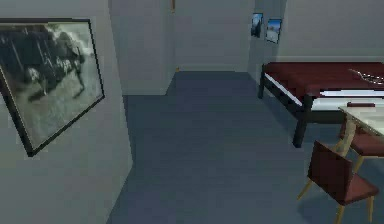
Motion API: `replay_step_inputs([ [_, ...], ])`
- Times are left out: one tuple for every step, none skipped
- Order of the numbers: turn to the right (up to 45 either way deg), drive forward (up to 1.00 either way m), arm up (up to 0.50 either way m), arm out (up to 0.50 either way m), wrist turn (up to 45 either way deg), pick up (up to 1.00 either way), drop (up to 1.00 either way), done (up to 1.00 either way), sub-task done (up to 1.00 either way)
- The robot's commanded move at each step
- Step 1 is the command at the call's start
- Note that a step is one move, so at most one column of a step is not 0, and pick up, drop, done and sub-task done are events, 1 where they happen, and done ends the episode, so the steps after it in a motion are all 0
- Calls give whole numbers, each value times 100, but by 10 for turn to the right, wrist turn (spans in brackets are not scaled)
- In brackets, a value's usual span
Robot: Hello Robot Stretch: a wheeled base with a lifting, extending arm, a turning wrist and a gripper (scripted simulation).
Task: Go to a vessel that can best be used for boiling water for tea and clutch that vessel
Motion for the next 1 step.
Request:
replay_step_inputs([
  [0,100,0,0,0,0,0,0,0],
])
